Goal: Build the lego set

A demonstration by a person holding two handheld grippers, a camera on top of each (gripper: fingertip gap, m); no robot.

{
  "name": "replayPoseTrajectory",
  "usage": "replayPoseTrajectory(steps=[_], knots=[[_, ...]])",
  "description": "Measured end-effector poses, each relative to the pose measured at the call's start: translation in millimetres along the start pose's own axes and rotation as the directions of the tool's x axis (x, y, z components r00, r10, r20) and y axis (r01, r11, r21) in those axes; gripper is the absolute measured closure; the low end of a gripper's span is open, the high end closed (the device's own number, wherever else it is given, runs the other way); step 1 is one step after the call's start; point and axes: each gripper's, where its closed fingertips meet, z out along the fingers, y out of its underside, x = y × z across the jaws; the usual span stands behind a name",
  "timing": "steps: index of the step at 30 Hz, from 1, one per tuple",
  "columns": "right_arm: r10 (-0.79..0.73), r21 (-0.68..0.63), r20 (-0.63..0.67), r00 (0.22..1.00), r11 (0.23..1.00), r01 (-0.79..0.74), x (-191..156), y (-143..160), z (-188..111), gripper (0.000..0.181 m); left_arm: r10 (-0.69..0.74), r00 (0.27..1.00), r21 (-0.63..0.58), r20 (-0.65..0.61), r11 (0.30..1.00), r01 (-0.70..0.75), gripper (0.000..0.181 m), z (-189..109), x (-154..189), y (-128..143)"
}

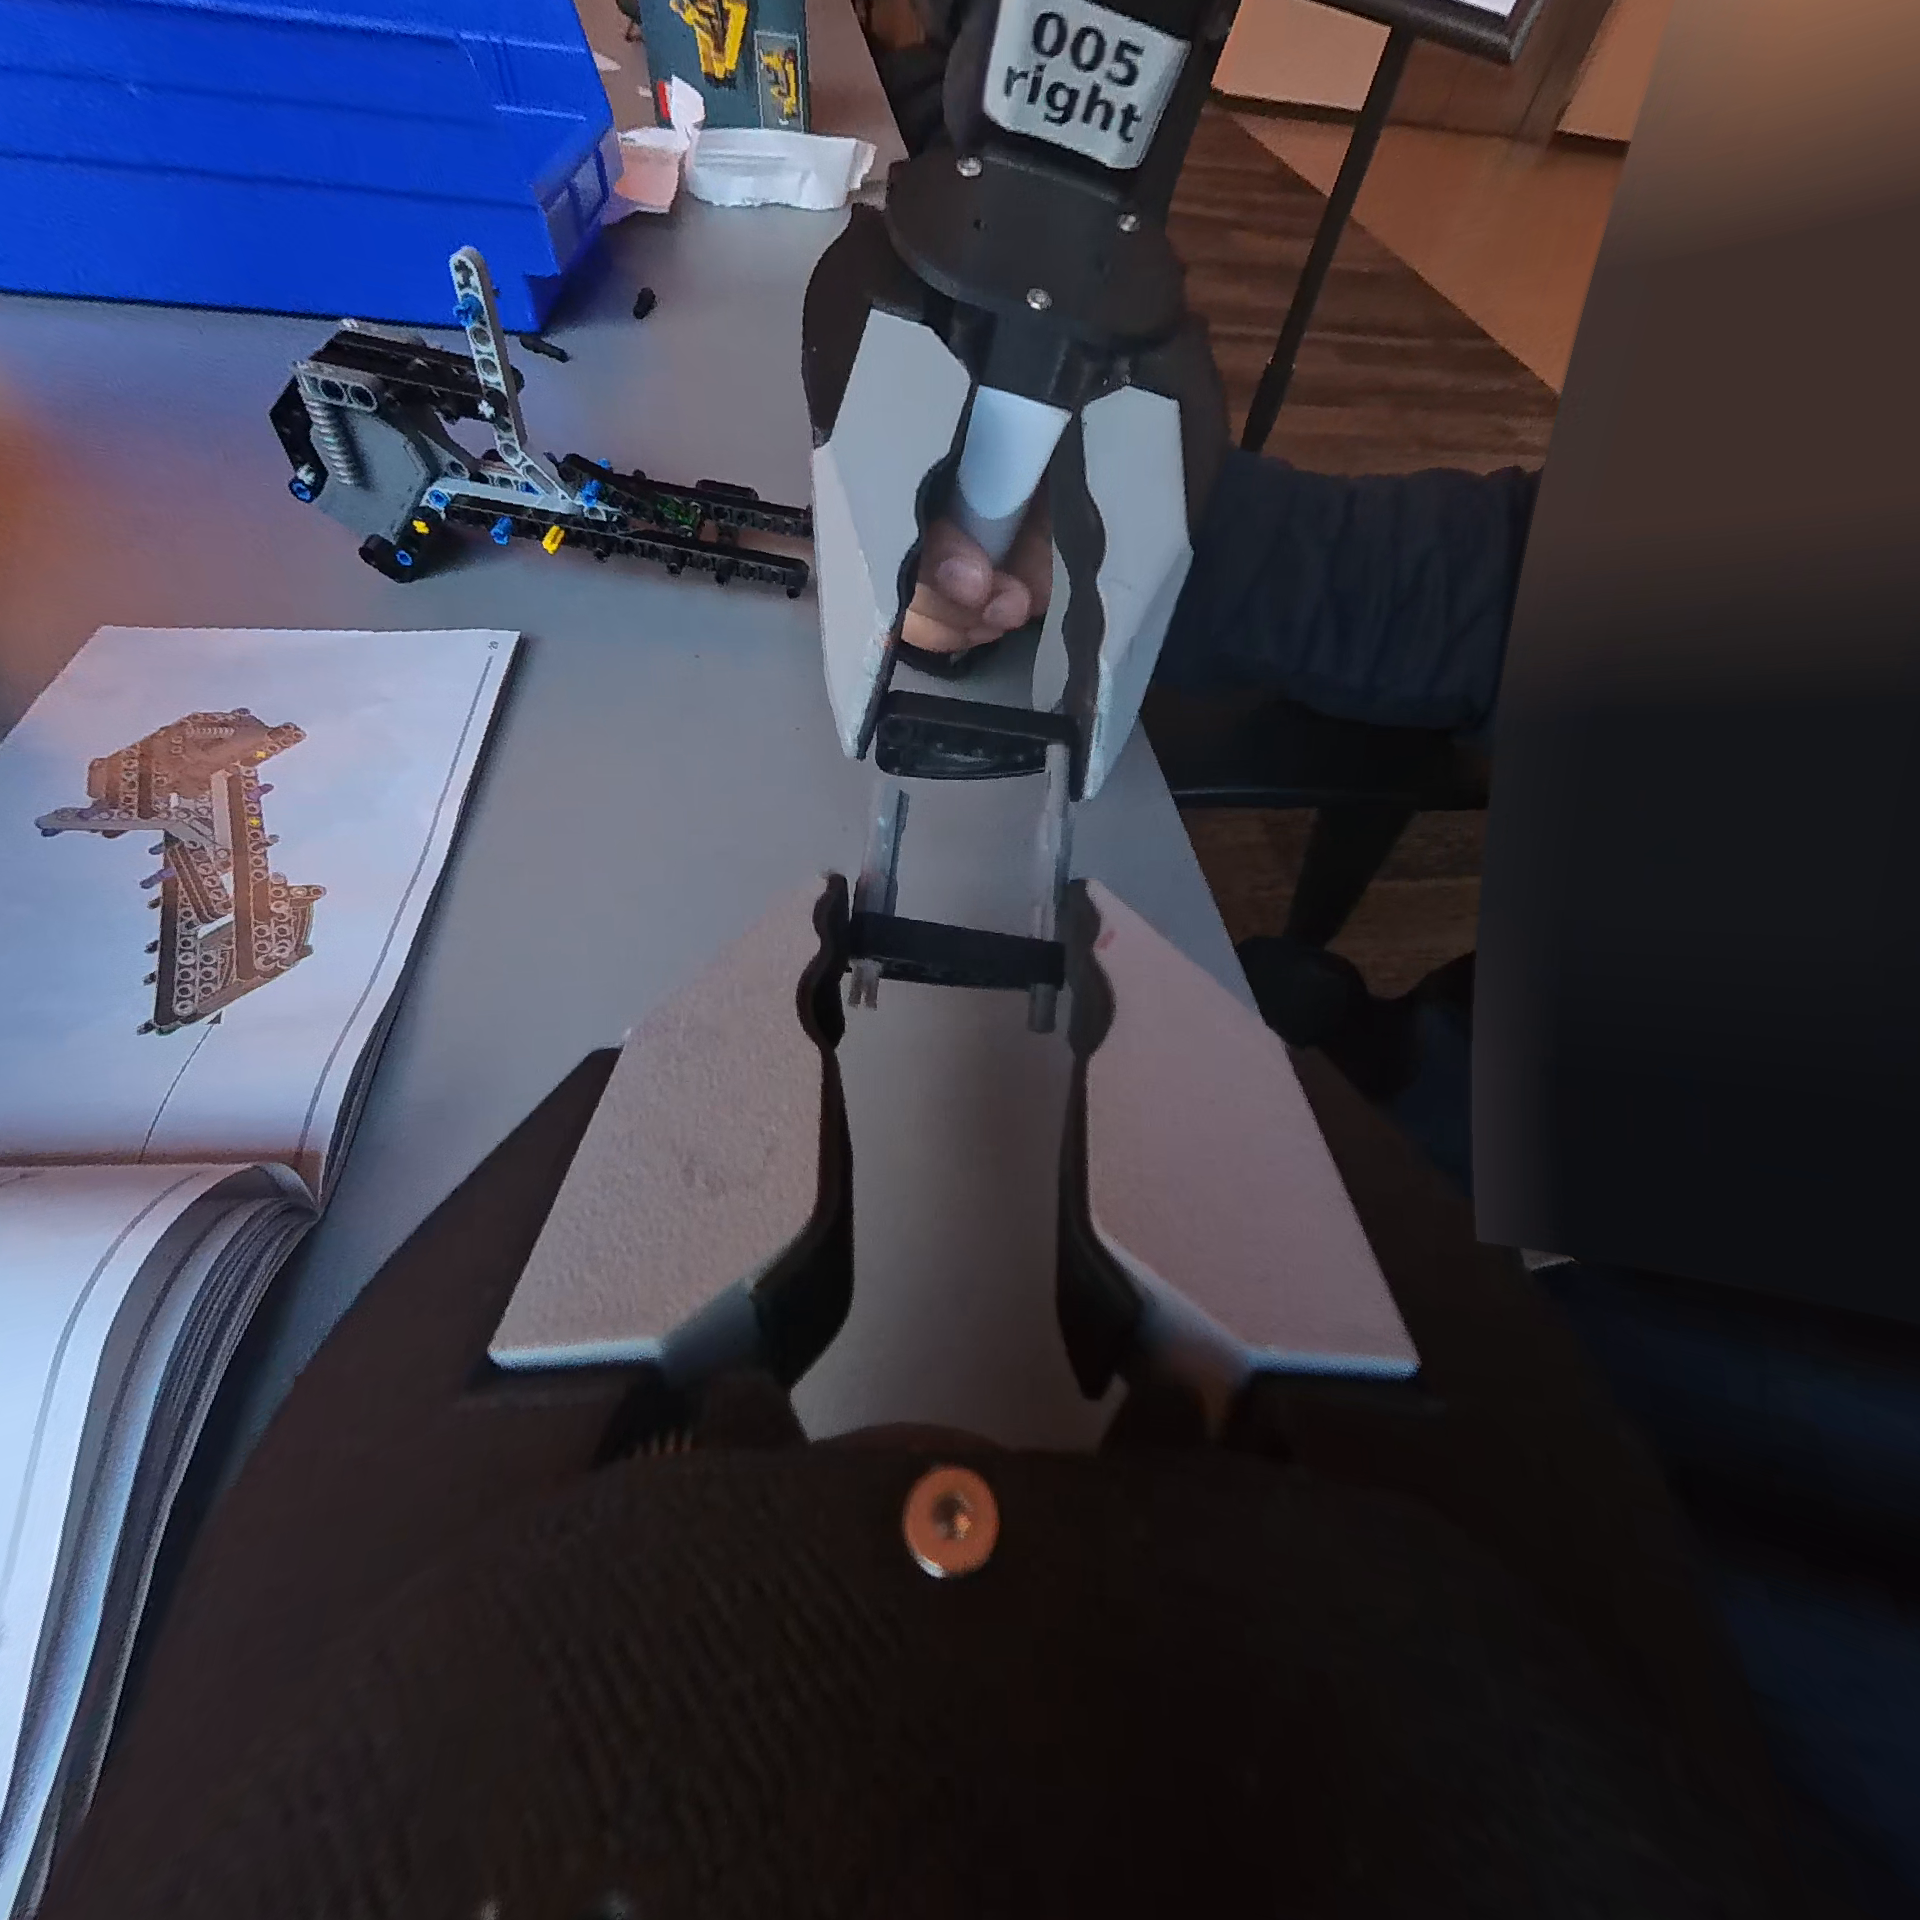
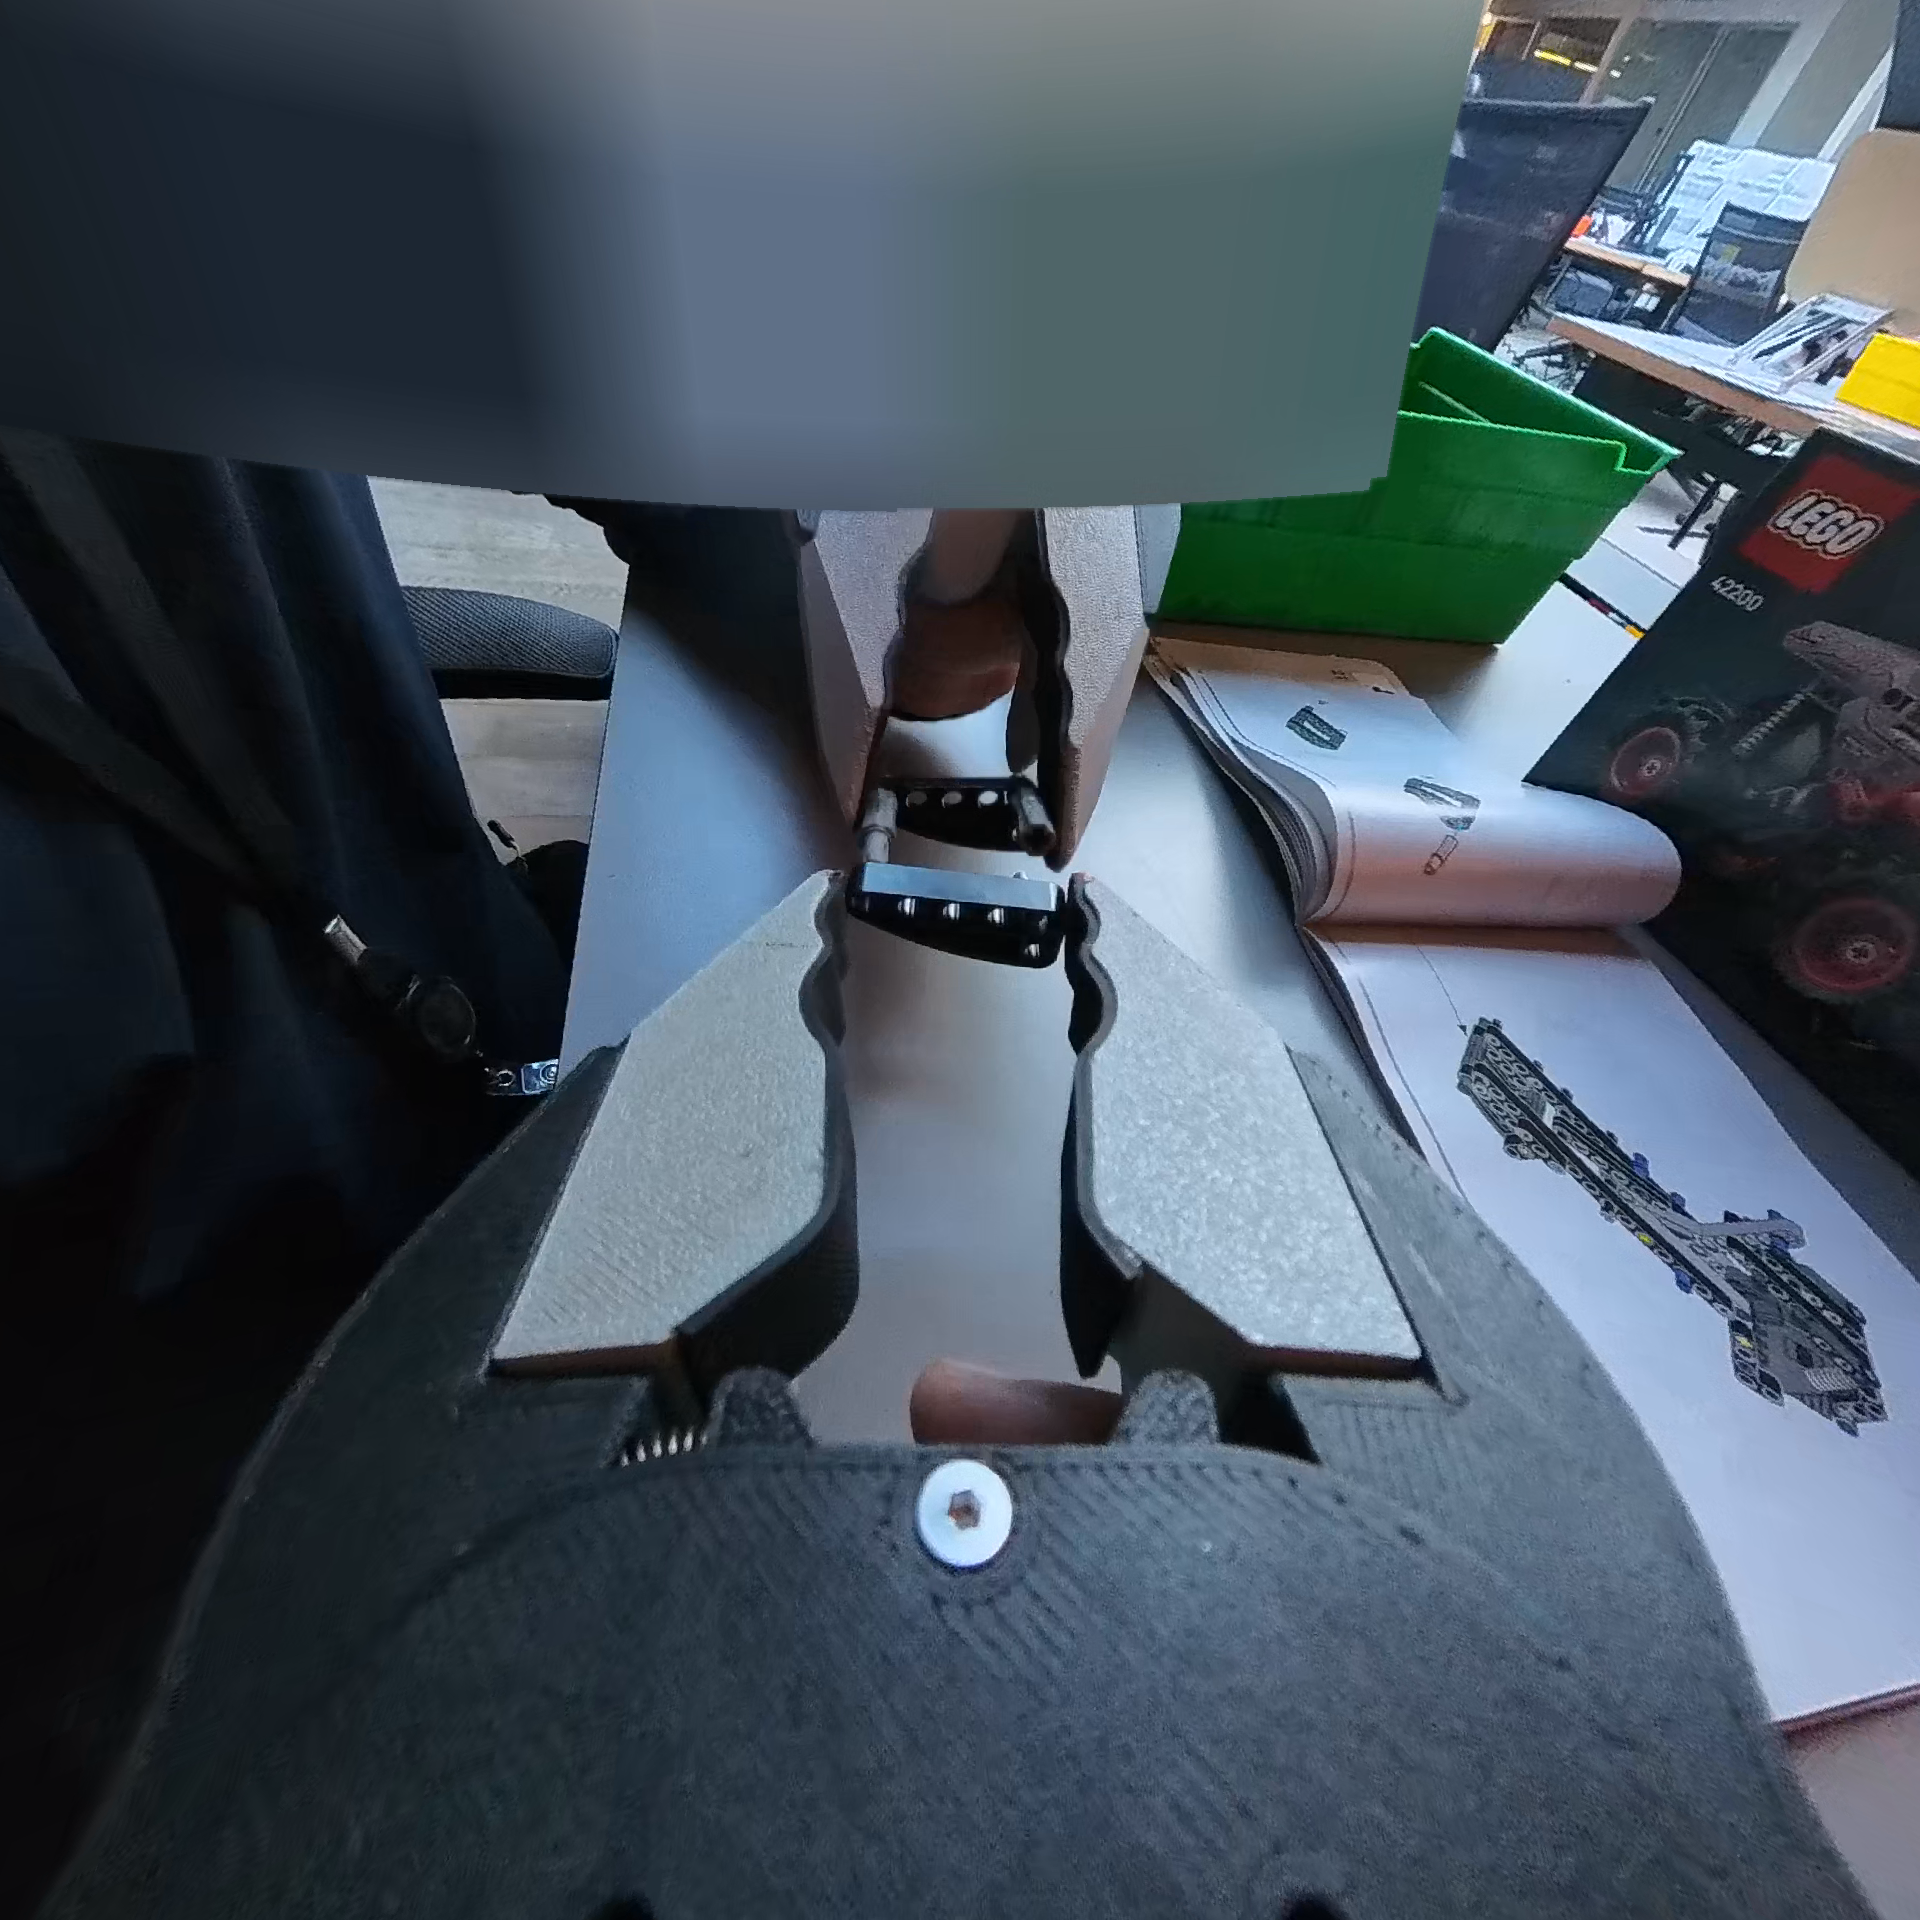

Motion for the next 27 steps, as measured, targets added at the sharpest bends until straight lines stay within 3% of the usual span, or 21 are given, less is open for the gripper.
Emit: replayPoseTrajectory(steps=[8, 27], knots=[[-0.053, -0.093, 0.007, 0.999, 0.994, 0.053, 1.2, 13.1, 4.4, 0.142, 0.008, 1.0, -0.049, 0.015, 0.999, -0.007, 0.143, 2.4, -4.7, 10.4], [-0.067, -0.145, 0.026, 0.997, 0.987, 0.07, 5.6, 21.5, 8.7, 0.143, 0.014, 0.999, -0.088, 0.031, 0.996, -0.011, 0.143, 3.7, -9.7, 18.5]])
